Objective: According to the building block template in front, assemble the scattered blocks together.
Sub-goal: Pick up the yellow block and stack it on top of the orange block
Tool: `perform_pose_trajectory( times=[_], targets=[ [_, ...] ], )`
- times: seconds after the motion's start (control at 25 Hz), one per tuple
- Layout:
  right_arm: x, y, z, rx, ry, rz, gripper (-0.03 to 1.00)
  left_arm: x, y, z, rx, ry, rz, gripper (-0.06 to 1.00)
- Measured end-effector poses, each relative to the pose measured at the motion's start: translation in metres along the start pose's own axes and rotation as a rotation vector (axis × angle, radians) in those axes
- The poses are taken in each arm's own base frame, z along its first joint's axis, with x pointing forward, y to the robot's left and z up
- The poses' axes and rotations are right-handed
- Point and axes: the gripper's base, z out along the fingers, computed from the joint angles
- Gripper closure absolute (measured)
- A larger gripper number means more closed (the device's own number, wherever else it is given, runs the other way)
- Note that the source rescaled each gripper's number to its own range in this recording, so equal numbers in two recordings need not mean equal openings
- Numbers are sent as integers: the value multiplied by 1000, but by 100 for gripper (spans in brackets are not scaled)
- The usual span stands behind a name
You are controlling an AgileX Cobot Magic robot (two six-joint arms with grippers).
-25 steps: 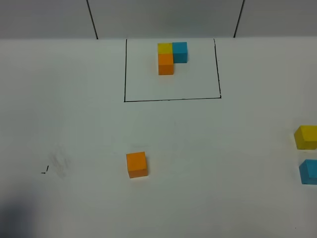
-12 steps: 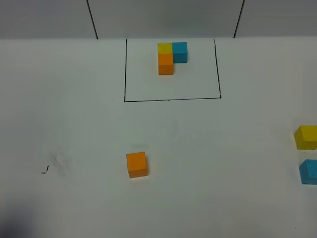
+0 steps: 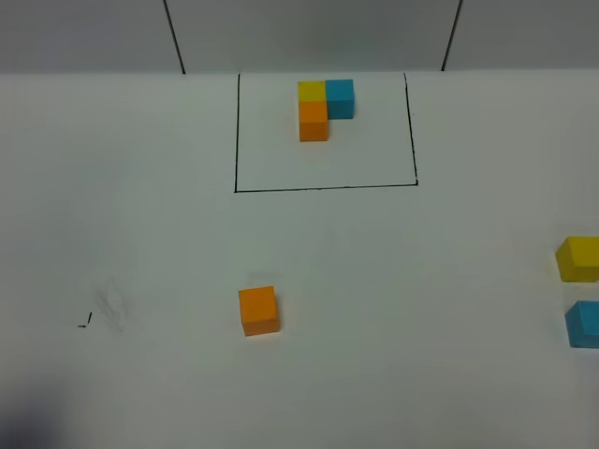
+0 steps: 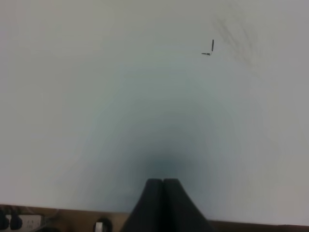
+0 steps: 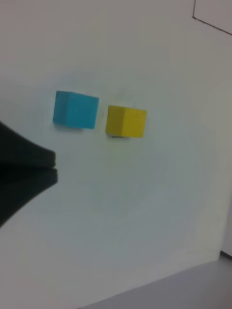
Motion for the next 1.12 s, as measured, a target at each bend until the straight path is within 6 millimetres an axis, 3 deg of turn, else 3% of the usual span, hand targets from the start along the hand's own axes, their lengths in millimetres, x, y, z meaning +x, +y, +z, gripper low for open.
perform_pose_trajectory(
  times=[0.32, 0.8, 1.12],
  targets=[
    [0, 0, 0, 0, 0, 0, 97, 2, -2, -2, 22, -17, 14, 94],
    [0, 0, 0, 0, 0, 0, 97, 27, -2, -31, 35, -260, 23, 94],
    [0, 0, 0, 0, 0, 0, 97, 36, -2, -40, 35, -338, 24, 94]
  ],
)
